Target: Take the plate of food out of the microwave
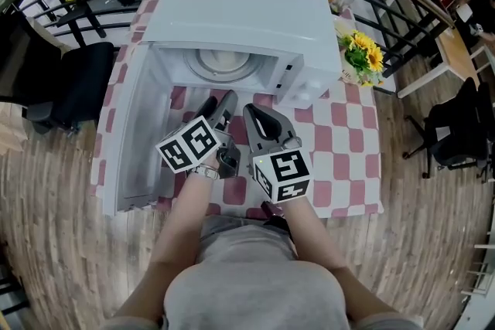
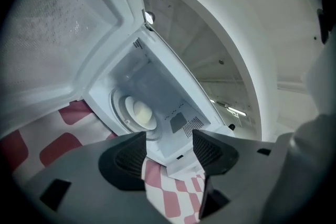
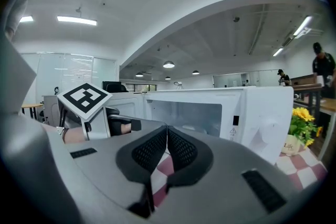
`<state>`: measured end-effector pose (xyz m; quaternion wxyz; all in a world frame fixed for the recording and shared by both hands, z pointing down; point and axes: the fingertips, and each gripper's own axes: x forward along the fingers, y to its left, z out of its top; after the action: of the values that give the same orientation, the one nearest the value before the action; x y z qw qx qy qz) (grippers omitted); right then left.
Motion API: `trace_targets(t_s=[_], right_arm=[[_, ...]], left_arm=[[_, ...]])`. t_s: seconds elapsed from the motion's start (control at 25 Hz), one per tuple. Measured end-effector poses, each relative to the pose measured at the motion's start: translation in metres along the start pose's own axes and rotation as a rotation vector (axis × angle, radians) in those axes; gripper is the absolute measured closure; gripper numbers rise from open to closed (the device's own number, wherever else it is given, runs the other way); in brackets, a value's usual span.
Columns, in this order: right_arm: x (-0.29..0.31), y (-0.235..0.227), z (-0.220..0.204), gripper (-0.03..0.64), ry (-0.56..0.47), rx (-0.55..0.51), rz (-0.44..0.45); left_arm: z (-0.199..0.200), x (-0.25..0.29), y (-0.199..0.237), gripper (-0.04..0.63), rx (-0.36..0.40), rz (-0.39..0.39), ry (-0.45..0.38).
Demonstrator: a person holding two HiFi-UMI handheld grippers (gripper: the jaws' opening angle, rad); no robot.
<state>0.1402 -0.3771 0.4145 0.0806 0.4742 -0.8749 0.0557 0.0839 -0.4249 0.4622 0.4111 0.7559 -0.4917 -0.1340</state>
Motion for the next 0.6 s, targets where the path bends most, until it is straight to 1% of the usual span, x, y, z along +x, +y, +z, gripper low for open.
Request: trace_targets(t_s=[0.04,0.08,0.16,0.24,0.36,0.48,0.6], right_arm=[[0.001,-0.001,-0.002,0.589,0.003,0.007,0.002],[0.003,-0.002,-0.003,0.589,0.007,0.012,0.003],[0.007,-0.004,-0.005,0.589,0.013,0.019,0.008],[0.012,-0.007,-0.008,0.589,0.020,0.023,0.011],[0.016,-0.013,-0.013,0.589,0.031,0.035,0.009],[0.019,-0.018,-0.018,0.589,0.043,0.048,0.008],[0.022,-0.023,-0.023,0.589,0.056,0.058,0.004]], left_arm=[[0.000,0.003,0.003,0.326,-0.021,0.003,-0.001],[0.000,0.007,0.006,0.322,-0.045,0.004,-0.003],[0.002,0.015,0.013,0.322,-0.104,0.002,-0.009],[0.003,0.023,0.023,0.343,-0.158,0.010,-0.018],[0.002,0.035,0.037,0.344,-0.212,0.033,-0.020],[0.000,0.045,0.052,0.343,-0.271,0.077,-0.010],[-0.003,0.052,0.070,0.327,-0.336,0.148,-0.001]])
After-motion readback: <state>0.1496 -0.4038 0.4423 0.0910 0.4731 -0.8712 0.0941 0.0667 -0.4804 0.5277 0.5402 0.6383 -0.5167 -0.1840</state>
